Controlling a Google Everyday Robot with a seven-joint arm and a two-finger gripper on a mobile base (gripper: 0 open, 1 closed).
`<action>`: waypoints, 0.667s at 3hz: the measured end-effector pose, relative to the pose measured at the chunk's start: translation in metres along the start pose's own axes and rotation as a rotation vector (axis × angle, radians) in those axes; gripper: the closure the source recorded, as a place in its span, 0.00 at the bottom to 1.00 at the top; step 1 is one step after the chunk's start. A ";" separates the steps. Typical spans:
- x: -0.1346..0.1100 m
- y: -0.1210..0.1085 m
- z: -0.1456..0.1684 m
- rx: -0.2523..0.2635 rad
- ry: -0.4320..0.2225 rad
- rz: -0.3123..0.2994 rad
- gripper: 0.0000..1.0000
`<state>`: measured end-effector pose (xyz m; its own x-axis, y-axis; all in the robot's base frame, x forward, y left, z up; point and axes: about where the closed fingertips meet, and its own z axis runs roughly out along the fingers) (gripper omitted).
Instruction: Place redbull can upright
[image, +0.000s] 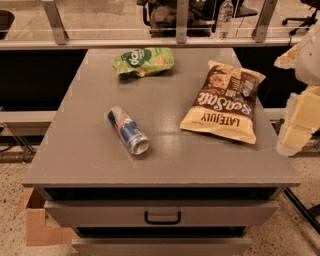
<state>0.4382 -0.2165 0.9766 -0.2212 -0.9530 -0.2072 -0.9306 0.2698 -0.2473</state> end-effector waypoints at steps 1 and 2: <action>-0.002 0.000 0.000 -0.003 -0.003 0.003 0.00; -0.023 0.001 0.004 -0.033 -0.027 0.030 0.00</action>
Offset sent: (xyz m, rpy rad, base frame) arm 0.0107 0.0465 -0.0028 0.0860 0.0868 -0.0330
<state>0.4439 -0.1939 0.9775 -0.2419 -0.9403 -0.2394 -0.9328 0.2933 -0.2093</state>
